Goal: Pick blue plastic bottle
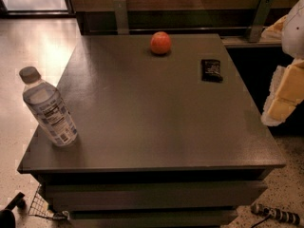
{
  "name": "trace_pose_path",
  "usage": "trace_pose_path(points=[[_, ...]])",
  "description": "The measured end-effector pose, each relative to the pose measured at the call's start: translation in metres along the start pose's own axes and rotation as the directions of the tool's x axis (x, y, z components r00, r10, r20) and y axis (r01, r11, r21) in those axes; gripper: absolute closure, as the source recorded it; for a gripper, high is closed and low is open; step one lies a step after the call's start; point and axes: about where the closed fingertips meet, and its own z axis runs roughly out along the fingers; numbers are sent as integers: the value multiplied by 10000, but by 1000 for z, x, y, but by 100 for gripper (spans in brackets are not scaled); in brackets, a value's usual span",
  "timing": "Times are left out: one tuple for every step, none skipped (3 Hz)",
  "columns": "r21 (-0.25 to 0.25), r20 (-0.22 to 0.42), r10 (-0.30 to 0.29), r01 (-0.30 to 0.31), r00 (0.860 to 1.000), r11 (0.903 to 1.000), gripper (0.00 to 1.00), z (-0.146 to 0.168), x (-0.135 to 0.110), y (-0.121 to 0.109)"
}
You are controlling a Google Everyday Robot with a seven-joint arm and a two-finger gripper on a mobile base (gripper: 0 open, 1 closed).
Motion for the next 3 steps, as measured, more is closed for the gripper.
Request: trace_pose_path(points=[[2, 1, 0, 0, 10000, 10000, 0, 0, 0, 0], [-60, 735, -247, 252, 9970, 9997, 0, 3, -13, 9], [-252, 2557, -809, 903, 9634, 9956, 0, 35, -41, 28]])
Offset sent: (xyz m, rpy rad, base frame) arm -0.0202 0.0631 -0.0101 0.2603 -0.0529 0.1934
